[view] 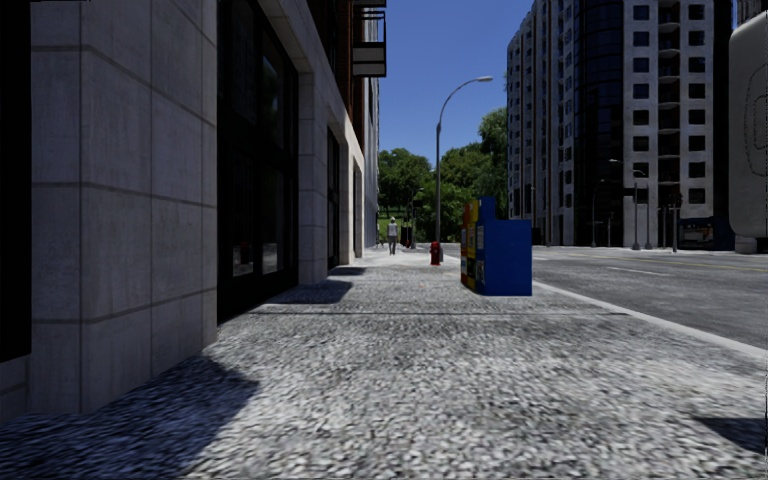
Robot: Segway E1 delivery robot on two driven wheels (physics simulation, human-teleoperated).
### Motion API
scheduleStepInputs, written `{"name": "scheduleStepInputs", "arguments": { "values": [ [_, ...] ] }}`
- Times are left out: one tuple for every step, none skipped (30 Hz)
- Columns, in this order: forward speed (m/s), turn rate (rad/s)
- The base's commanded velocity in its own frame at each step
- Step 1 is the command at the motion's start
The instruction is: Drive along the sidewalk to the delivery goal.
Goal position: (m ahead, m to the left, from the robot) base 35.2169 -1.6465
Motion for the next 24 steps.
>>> {"name": "scheduleStepInputs", "arguments": {
  "values": [
    [1.73, -0.32],
    [1.73, -0.52],
    [1.73, -0.52],
    [1.73, -0.6],
    [1.73, -0.61],
    [1.73, -0.06],
    [1.73, 0.0],
    [1.73, 0.0],
    [1.73, 0.0],
    [1.73, 0.0],
    [1.73, 0.0],
    [1.73, 0.0],
    [1.73, 0.0],
    [1.73, 0.0],
    [1.73, 0.0],
    [1.73, 0.0],
    [1.73, 0.0],
    [1.73, 0.0],
    [1.73, 0.0],
    [1.73, 0.0],
    [1.73, 0.0],
    [1.74, 0.0],
    [1.79, 0.0],
    [2.0, 0.0]
  ]
}}
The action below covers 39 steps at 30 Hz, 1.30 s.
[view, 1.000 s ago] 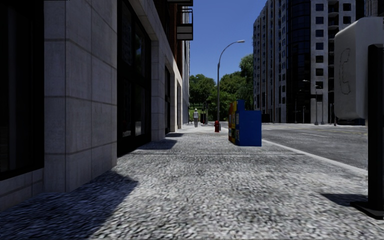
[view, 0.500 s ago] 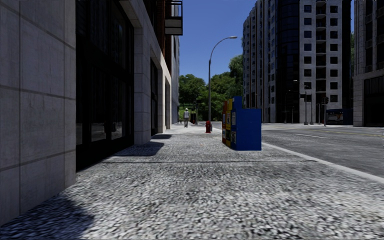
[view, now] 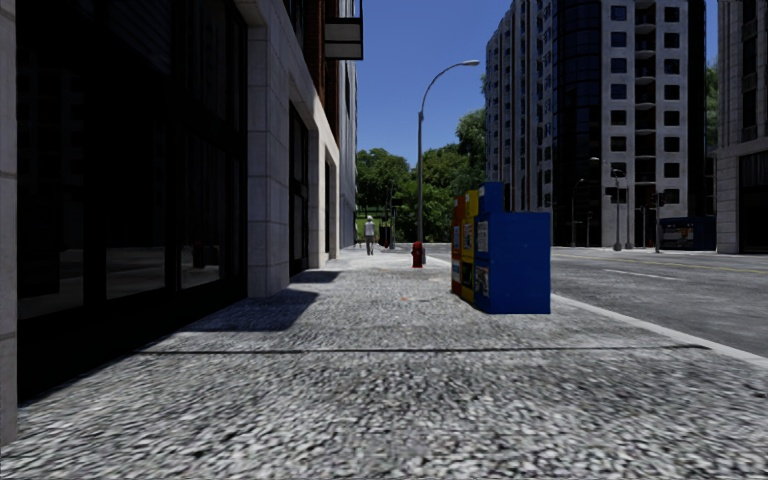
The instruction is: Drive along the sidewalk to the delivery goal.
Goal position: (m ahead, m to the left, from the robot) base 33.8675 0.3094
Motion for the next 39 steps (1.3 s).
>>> {"name": "scheduleStepInputs", "arguments": {
  "values": [
    [2.0, 0.0],
    [2.0, 0.0],
    [2.0, 0.0],
    [2.0, 0.0],
    [2.0, 0.0],
    [2.0, 0.0],
    [2.0, 0.0],
    [2.0, 0.0],
    [2.0, 0.0],
    [2.0, 0.0],
    [2.0, 0.0],
    [2.0, 0.0],
    [2.0, 0.0],
    [2.0, 0.0],
    [2.0, 0.0],
    [2.0, 0.0],
    [2.0, 0.0],
    [2.0, 0.0],
    [2.0, 0.0],
    [2.0, 0.0],
    [2.0, 0.0],
    [2.0, 0.0],
    [2.0, 0.0],
    [2.0, 0.0],
    [2.0, 0.0],
    [2.0, 0.0],
    [2.0, 0.0],
    [2.0, 0.0],
    [2.0, 0.0],
    [2.0, 0.0],
    [2.0, 0.0],
    [2.0, 0.0],
    [2.0, 0.0],
    [2.0, 0.0],
    [2.0, 0.0],
    [2.0, 0.0],
    [2.0, 0.0],
    [2.0, 0.0],
    [2.0, 0.0]
  ]
}}
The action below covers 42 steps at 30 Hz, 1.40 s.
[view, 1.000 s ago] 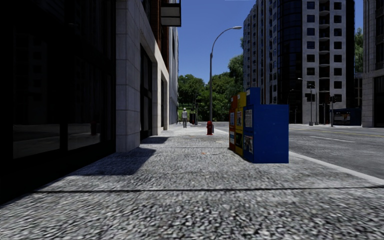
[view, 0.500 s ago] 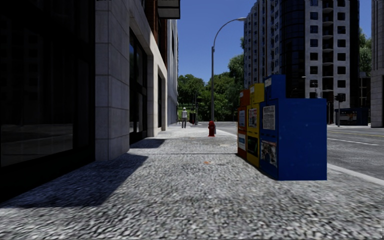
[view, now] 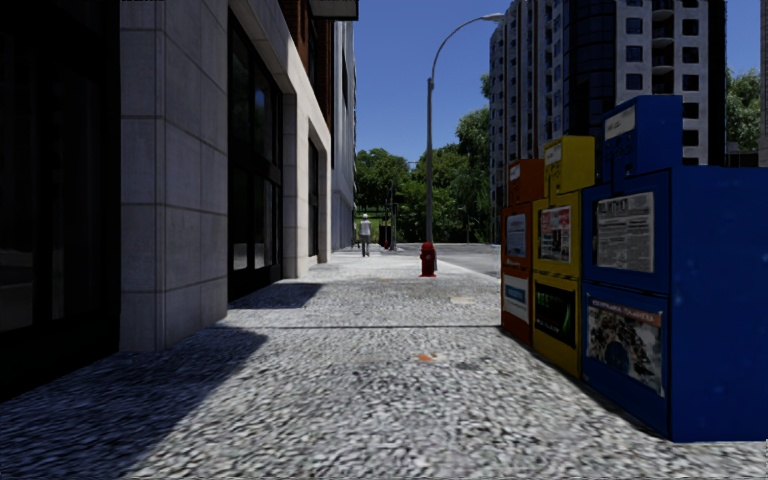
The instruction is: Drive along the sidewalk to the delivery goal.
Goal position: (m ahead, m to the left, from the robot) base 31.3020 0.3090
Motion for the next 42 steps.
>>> {"name": "scheduleStepInputs", "arguments": {
  "values": [
    [2.0, 0.0],
    [2.0, 0.0],
    [2.0, 0.0],
    [2.0, 0.0],
    [2.0, 0.0],
    [2.0, 0.0],
    [2.0, 0.0],
    [2.0, 0.0],
    [2.0, 0.0],
    [2.0, 0.0],
    [2.0, 0.0],
    [2.0, 0.0],
    [2.0, 0.0],
    [2.0, 0.0],
    [2.0, 0.0],
    [2.0, 0.0],
    [2.0, 0.0],
    [2.0, 0.0],
    [2.0, 0.0],
    [2.0, 0.0],
    [2.0, 0.0],
    [2.0, 0.0],
    [2.0, 0.0],
    [2.0, 0.0],
    [2.0, 0.0],
    [2.0, 0.0],
    [2.0, 0.0],
    [2.0, 0.0],
    [2.0, 0.0],
    [2.0, 0.0],
    [2.0, 0.0],
    [2.0, 0.0],
    [2.0, 0.0],
    [2.0, 0.0],
    [2.0, 0.0],
    [2.0, 0.0],
    [2.0, 0.0],
    [2.0, 0.0],
    [2.0, 0.0],
    [2.0, 0.0],
    [2.0, 0.0],
    [2.0, 0.0]
  ]
}}
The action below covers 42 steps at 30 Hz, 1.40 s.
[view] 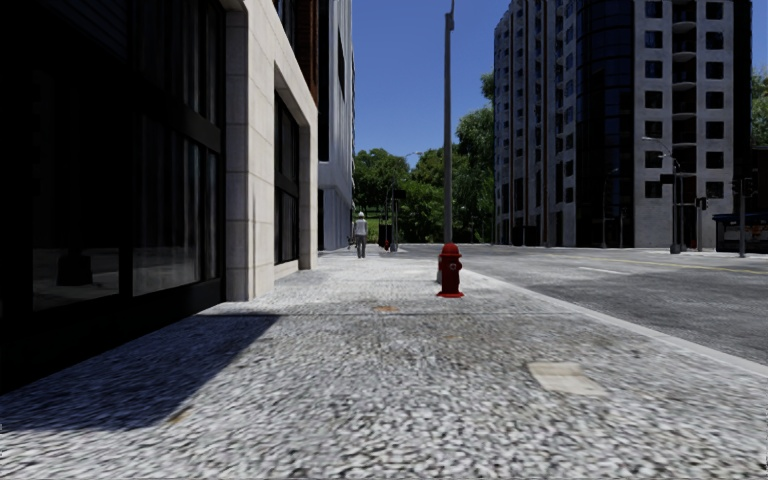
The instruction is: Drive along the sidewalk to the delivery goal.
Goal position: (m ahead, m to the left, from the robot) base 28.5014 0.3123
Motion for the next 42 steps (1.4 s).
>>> {"name": "scheduleStepInputs", "arguments": {
  "values": [
    [2.0, 0.0],
    [2.0, 0.0],
    [2.0, 0.0],
    [2.0, 0.0],
    [2.0, 0.0],
    [2.0, 0.0],
    [2.0, 0.0],
    [2.0, 0.0],
    [2.0, 0.0],
    [2.0, 0.0],
    [2.0, 0.0],
    [2.0, 0.0],
    [2.0, 0.0],
    [2.0, 0.0],
    [2.0, 0.0],
    [2.0, 0.0],
    [2.0, 0.0],
    [2.0, 0.0],
    [2.0, 0.0],
    [2.0, 0.0],
    [2.0, 0.0],
    [2.0, 0.0],
    [2.0, 0.0],
    [2.0, 0.0],
    [2.0, 0.0],
    [2.0, 0.0],
    [2.0, 0.0],
    [2.0, 0.0],
    [2.0, 0.0],
    [2.0, 0.0],
    [2.0, 0.0],
    [2.0, 0.0],
    [2.0, 0.0],
    [2.0, 0.0],
    [2.0, 0.0],
    [2.0, 0.0],
    [2.0, 0.0],
    [2.0, 0.0],
    [2.0, 0.0],
    [2.0, 0.0],
    [2.0, 0.0],
    [2.0, 0.0]
  ]
}}
